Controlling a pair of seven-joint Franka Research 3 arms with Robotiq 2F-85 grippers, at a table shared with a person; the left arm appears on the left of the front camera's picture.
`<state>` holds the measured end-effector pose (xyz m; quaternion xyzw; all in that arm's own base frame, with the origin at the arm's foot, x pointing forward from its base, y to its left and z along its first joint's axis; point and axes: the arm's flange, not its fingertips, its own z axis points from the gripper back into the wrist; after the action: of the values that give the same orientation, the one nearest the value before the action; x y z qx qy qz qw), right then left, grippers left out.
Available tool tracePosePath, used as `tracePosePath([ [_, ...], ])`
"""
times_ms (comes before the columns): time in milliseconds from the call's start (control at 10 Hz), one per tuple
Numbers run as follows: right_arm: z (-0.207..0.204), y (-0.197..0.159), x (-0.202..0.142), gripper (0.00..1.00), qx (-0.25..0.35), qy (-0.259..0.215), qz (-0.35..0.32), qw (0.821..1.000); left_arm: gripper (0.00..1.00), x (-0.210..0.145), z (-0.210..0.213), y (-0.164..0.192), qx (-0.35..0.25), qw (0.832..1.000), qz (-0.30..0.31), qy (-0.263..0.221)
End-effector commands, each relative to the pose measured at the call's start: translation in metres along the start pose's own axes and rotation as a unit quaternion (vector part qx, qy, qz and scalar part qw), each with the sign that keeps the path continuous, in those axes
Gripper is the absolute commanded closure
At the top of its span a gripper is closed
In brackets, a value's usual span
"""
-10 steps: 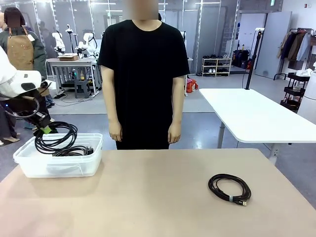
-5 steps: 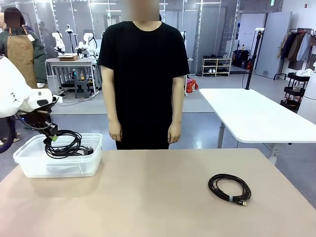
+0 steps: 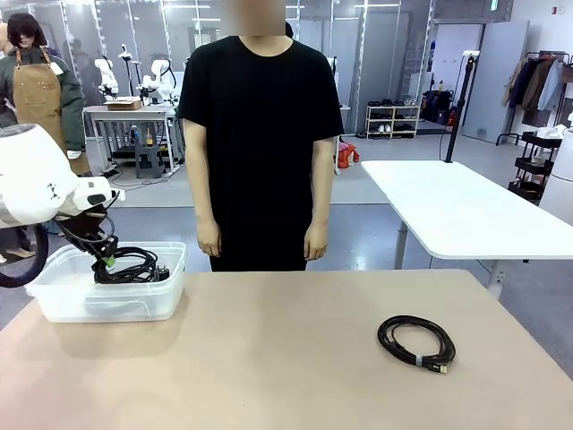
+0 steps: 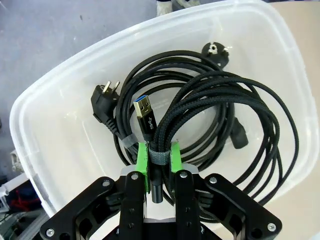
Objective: Organize and store the cables.
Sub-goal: Place the USB Extension Cable into the Organizing box.
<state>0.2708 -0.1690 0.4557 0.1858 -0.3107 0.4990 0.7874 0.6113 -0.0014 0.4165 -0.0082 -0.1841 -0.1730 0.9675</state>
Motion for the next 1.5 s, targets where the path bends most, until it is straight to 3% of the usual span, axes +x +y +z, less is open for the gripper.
tracePosePath([
  [0, -0.0010, -0.0014, 0.0009, 0.00, -0.003, -0.001, 0.002, 1.000, 0.80, 0.0002, -0.0091, 0.0136, -0.009, 1.000, 0.022, -0.010],
  [200, -0.0010, -0.0014, 0.0009, 0.00, -0.003, -0.001, 0.002, 1.000, 0.80, 0.0006, -0.0132, 0.0173, -0.015, 0.999, 0.029, -0.030],
  [400, -0.0010, -0.0014, 0.0009, 0.00, -0.003, -0.001, 0.002, 1.000, 0.59, -0.0002, -0.0132, 0.0176, -0.027, 0.999, 0.037, -0.027],
  [500, -0.0010, -0.0014, 0.0009, 0.00, -0.003, -0.001, 0.002, 1.000, 0.35, -0.0005, -0.0134, 0.0178, -0.028, 0.998, 0.039, -0.028],
  [600, -0.0010, -0.0014, 0.0009, 0.00, -0.003, -0.001, 0.002, 1.000, 0.23, -0.0009, -0.0138, 0.0181, -0.028, 0.998, 0.041, -0.030],
  [700, -0.0010, -0.0014, 0.0009, 0.00, -0.003, -0.001, 0.002, 1.000, 0.00, -0.0014, -0.0132, 0.0178, -0.028, 0.998, 0.041, -0.029],
  [1200, -0.0010, -0.0014, 0.0009, 0.00, -0.003, -0.001, 0.002, 1.000, 0.00, -0.0030, -0.0152, 0.0188, -0.031, 0.998, 0.037, -0.026],
  [1300, -0.0010, -0.0014, 0.0009, 0.00, -0.003, -0.001, 0.002, 1.000, 0.00, -0.0056, -0.0152, 0.0173, -0.041, 0.999, 0.006, -0.031],
  [1400, -0.0010, -0.0014, 0.0009, 0.00, -0.003, -0.001, 0.002, 1.000, 0.00, -0.0028, -0.0116, 0.0117, -0.018, 0.999, 0.042, -0.013],
])
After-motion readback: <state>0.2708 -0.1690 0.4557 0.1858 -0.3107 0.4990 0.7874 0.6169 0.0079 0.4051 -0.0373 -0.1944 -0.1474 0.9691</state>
